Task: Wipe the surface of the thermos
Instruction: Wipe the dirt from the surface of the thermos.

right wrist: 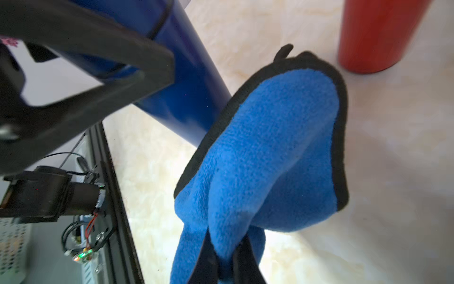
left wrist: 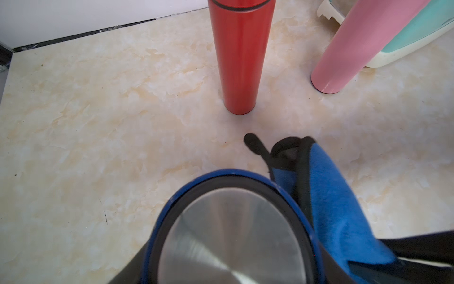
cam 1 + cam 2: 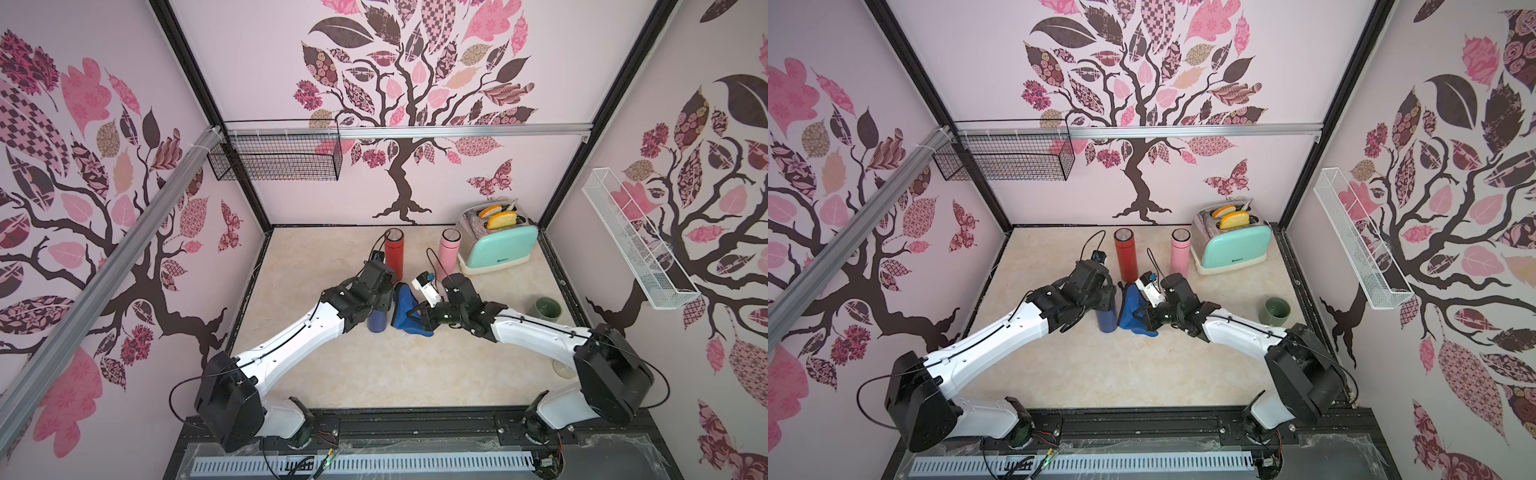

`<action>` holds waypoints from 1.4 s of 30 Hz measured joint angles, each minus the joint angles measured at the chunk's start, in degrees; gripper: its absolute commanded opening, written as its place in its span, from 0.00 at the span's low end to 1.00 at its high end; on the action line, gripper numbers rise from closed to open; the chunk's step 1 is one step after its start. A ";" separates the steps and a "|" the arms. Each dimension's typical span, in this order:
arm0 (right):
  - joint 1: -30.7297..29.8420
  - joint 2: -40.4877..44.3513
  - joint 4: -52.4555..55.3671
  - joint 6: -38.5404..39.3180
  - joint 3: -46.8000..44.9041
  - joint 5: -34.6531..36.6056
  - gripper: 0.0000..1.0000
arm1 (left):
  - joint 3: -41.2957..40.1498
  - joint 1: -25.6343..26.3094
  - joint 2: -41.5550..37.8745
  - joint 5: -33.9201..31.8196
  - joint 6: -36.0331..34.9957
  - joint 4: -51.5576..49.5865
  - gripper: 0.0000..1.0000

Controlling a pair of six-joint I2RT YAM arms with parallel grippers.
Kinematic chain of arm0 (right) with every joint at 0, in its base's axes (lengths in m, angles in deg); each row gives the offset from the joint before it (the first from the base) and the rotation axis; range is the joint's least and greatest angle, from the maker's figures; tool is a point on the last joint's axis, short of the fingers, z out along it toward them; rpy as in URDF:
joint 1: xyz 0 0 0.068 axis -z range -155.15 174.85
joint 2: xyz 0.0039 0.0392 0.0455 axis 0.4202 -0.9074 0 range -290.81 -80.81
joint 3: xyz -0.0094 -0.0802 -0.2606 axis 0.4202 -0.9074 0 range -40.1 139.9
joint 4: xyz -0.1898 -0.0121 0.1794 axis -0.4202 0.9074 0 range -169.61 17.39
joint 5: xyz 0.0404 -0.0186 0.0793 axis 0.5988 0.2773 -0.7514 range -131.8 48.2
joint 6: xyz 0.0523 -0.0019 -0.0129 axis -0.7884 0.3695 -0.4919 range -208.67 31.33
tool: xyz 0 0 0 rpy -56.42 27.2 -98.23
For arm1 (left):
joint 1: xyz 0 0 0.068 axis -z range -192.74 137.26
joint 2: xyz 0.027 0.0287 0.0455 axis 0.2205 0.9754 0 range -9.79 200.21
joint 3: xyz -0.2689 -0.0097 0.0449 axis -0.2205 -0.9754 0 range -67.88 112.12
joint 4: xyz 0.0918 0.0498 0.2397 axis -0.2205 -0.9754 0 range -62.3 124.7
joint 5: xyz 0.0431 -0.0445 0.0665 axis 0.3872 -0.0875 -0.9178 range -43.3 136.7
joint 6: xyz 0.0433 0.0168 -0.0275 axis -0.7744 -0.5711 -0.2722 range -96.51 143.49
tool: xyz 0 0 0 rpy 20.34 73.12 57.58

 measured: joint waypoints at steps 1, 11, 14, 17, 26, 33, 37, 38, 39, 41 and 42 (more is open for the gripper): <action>-0.17 1.31 1.01 1.05 -0.50 1.86 0.00 | 0.52 -0.33 0.46 0.52 -0.42 -0.17 0.00; -10.25 8.07 5.92 17.59 -5.44 22.16 0.00 | 5.95 -3.58 5.03 6.03 -3.06 -1.77 0.00; -13.90 8.94 5.44 22.73 -6.86 26.16 0.00 | 6.34 -3.58 5.31 6.91 -3.74 -1.92 0.00; -17.66 9.55 4.70 28.22 -7.30 30.69 0.00 | 6.36 -3.58 5.38 7.56 -4.31 -1.92 0.00; -25.46 7.50 -6.14 51.21 -7.32 44.68 0.00 | 6.78 -3.61 5.60 8.87 -5.55 -2.19 0.00; -25.55 2.19 -17.42 64.50 -7.30 51.49 0.00 | 7.56 -3.65 5.92 9.86 -6.10 -3.37 0.00; -25.68 -0.87 -22.95 68.65 -7.06 53.57 0.00 | 7.56 -3.65 5.92 9.94 -6.10 -3.37 0.00; -25.75 -1.79 -24.57 69.37 -7.06 54.14 0.00 | 7.56 -3.65 5.92 9.97 -6.10 -3.37 0.00; -25.81 -2.54 -25.83 69.92 -7.06 54.55 0.00 | 7.56 -3.65 5.92 9.99 -6.10 -3.37 0.00; -25.92 -4.24 -28.89 71.06 -7.06 55.58 0.00 | 7.56 -3.65 5.92 10.01 -6.10 -3.39 0.00; -25.94 -4.87 -30.05 71.38 -7.06 55.95 0.00 | 7.56 -3.65 5.92 10.03 -6.10 -3.39 0.00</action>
